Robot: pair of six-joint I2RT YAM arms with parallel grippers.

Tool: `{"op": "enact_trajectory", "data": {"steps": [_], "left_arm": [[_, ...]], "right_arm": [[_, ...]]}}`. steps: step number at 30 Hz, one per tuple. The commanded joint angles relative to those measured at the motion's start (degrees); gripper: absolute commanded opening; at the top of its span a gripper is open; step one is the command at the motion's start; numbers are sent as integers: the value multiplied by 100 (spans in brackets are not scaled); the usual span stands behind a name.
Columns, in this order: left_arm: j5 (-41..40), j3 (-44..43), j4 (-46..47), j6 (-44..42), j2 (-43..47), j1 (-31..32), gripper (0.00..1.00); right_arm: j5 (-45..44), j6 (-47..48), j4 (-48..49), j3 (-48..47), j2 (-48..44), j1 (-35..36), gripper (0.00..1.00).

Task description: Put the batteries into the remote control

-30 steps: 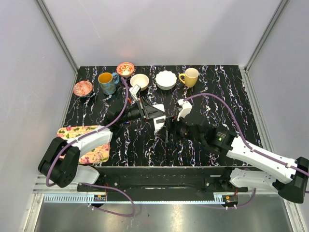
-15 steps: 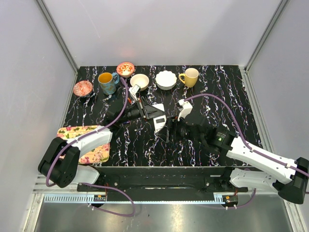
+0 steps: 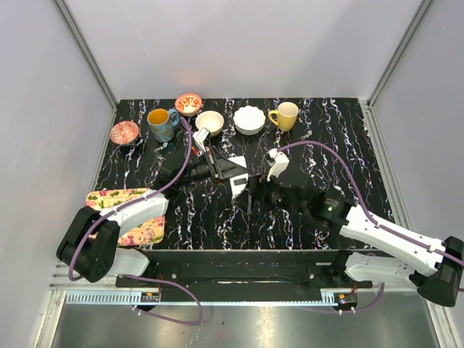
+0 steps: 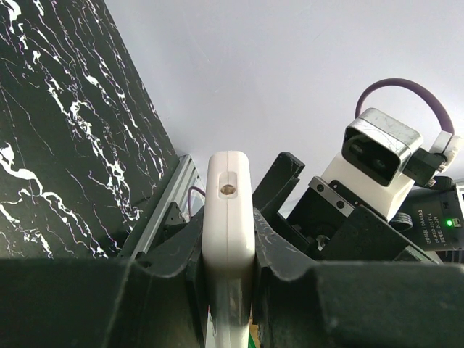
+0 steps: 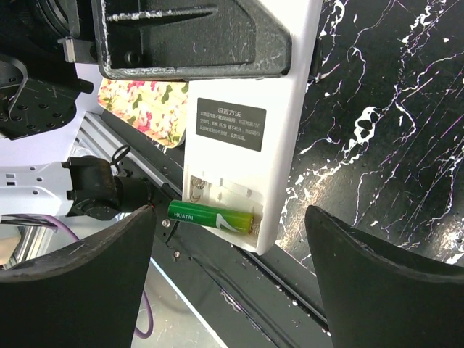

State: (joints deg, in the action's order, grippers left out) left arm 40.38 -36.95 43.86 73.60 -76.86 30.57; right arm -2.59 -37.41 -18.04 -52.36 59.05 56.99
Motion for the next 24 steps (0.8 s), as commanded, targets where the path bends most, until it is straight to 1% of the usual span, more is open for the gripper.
{"op": "enact_trajectory", "data": {"steps": [1,5,9,18,21,24], "left_arm": [[-48,12,422,14,207,-25,0],[-57,30,405,-4,215,-33,0],[-65,39,413,-13,224,-25,0],[-65,47,422,-13,259,-33,0],[-57,47,422,-13,268,-33,0],[-74,56,413,-21,251,-33,0]], "right_arm": [[83,-3,170,-108,-16,-57,90],[75,-3,178,-152,2,-48,90],[-4,-12,196,-187,2,-57,85],[4,-39,249,-170,28,-109,79],[22,-65,292,-161,2,-118,80],[22,-74,310,-161,10,-127,86]]}}
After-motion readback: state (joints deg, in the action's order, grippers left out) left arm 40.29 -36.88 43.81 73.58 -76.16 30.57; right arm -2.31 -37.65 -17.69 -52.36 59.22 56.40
